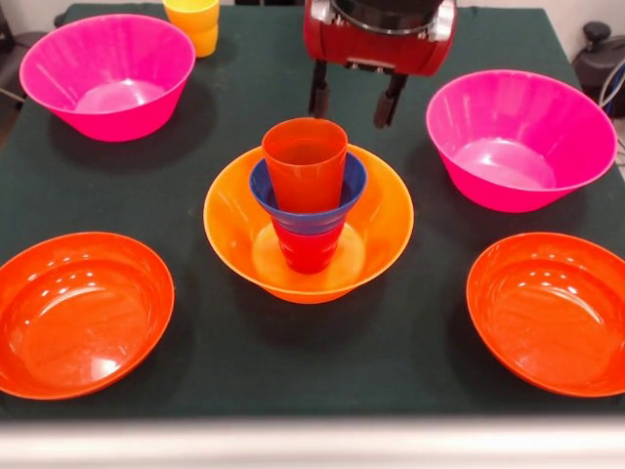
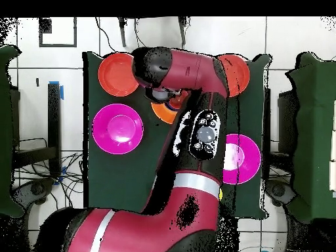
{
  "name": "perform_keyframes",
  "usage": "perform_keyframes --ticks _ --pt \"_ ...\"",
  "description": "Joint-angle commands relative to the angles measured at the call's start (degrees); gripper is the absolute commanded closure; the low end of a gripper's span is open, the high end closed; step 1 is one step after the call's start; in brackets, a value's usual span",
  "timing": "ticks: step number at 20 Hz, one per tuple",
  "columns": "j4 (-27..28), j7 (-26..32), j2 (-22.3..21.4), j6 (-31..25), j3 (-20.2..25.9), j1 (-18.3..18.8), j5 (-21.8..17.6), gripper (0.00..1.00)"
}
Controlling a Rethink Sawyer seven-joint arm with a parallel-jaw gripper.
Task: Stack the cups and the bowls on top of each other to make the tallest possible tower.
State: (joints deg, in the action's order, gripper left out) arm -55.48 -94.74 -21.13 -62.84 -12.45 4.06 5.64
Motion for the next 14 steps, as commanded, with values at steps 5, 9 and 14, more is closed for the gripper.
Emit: perform_keyframes --ticks 5,9,14 --pt "-7.21 -4.76 -3.13 -5.19 2.69 -0.67 -1.27 0.0" --pt "-9.16 -3.92 -3.22 -2.08 3.02 -0.43 -1.81 0.0" --pt "-11.75 -1.66 -5.01 -0.74 3.42 0.41 -2.26 0.0"
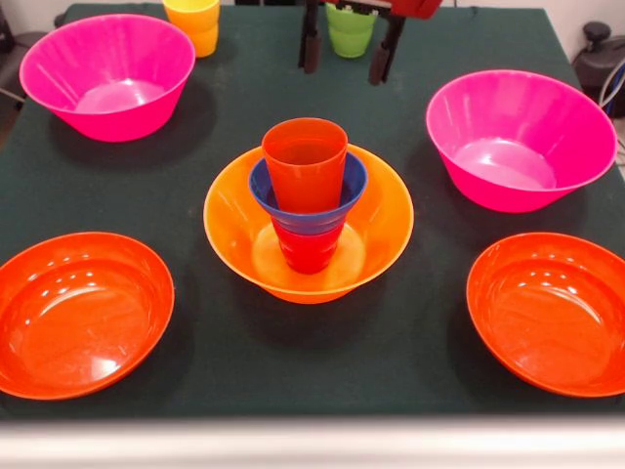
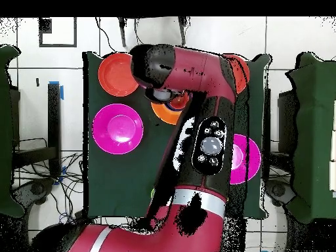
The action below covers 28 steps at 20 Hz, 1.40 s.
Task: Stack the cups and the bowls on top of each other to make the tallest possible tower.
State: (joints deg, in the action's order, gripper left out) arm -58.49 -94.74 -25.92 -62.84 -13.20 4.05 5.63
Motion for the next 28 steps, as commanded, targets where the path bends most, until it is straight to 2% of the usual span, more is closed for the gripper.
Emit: perform_keyframes --ticks 1,12,16,17,28 --pt "-9.13 -0.98 -0.35 -0.34 4.34 0.92 -2.35 0.0" --pt "-14.3 5.15 -2.87 3.48 6.01 5.27 -3.8 0.0" --pt "-13.75 6.82 -2.23 3.96 6.85 7.0 -4.78 0.0" --pt "-12.55 6.75 -1.48 3.51 7.07 7.1 -4.93 0.0" --pt "-12.43 5.34 -2.03 2.94 8.12 7.13 -5.58 0.0"
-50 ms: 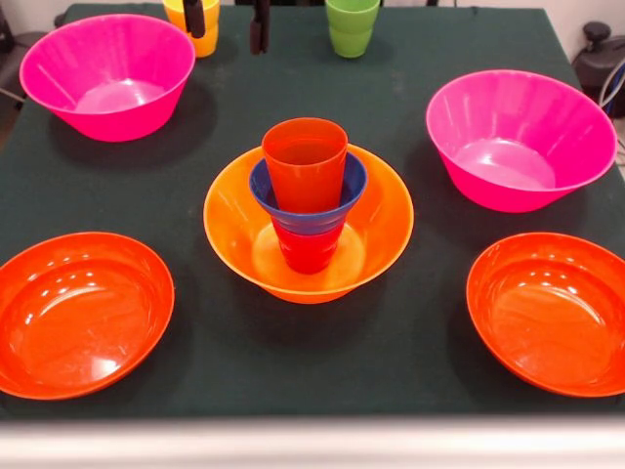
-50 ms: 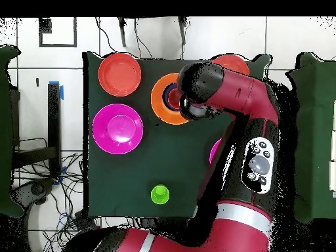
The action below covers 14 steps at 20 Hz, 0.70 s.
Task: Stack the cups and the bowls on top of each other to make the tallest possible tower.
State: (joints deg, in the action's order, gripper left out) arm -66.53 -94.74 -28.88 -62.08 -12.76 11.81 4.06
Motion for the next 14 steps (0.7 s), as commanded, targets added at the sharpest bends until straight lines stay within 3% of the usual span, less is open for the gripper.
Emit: perform_keyframes --ticks 1,14 --pt "-4.35 5.16 0.94 2.11 7.65 -0.71 -4.04 0.0" --pt "-3.22 4.06 2.03 1.89 8.06 -0.81 -4.18 0.0"
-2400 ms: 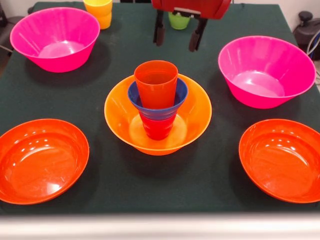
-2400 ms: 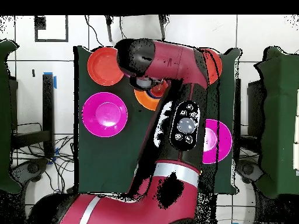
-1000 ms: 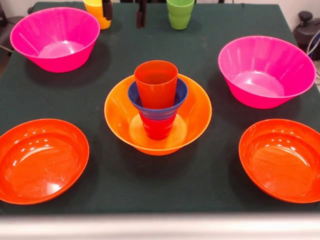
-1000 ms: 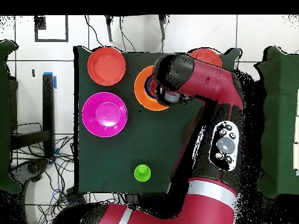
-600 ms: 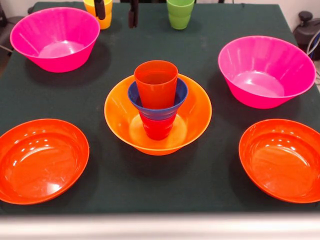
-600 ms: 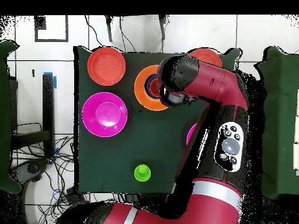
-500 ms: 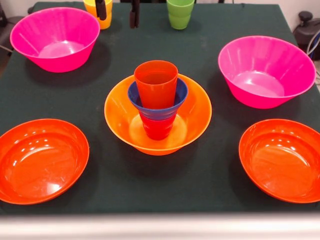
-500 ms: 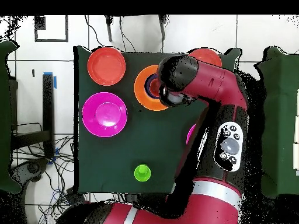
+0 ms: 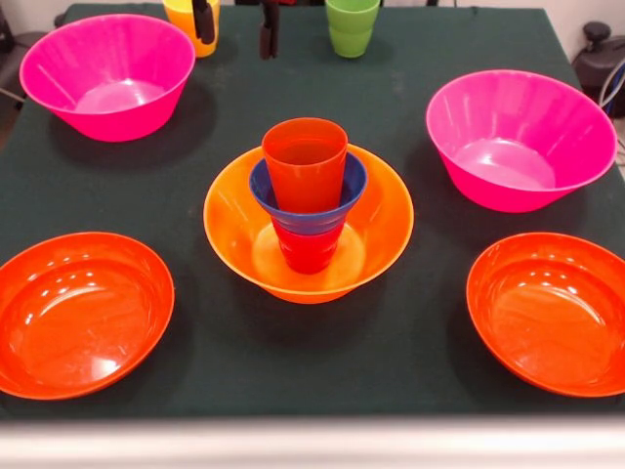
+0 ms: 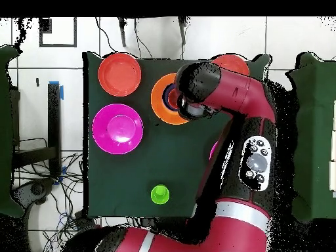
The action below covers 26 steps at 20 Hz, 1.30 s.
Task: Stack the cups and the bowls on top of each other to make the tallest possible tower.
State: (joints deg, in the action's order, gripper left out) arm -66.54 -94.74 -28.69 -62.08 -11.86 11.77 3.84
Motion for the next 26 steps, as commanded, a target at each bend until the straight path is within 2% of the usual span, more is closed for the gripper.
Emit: perform_keyframes --ticks 1,12,20,26 --pt "-3.02 3.96 2.08 1.56 7.35 -0.79 -3.81 0.0" --pt "1.54 -4.59 5.36 -0.24 6.57 -4.97 -1.86 0.0" --pt "3.3 -7.93 7.09 -0.7 5.22 -7.39 -0.82 0.0" --pt "2.71 -8.82 7.25 -0.61 5.13 -7.87 0.58 0.0"
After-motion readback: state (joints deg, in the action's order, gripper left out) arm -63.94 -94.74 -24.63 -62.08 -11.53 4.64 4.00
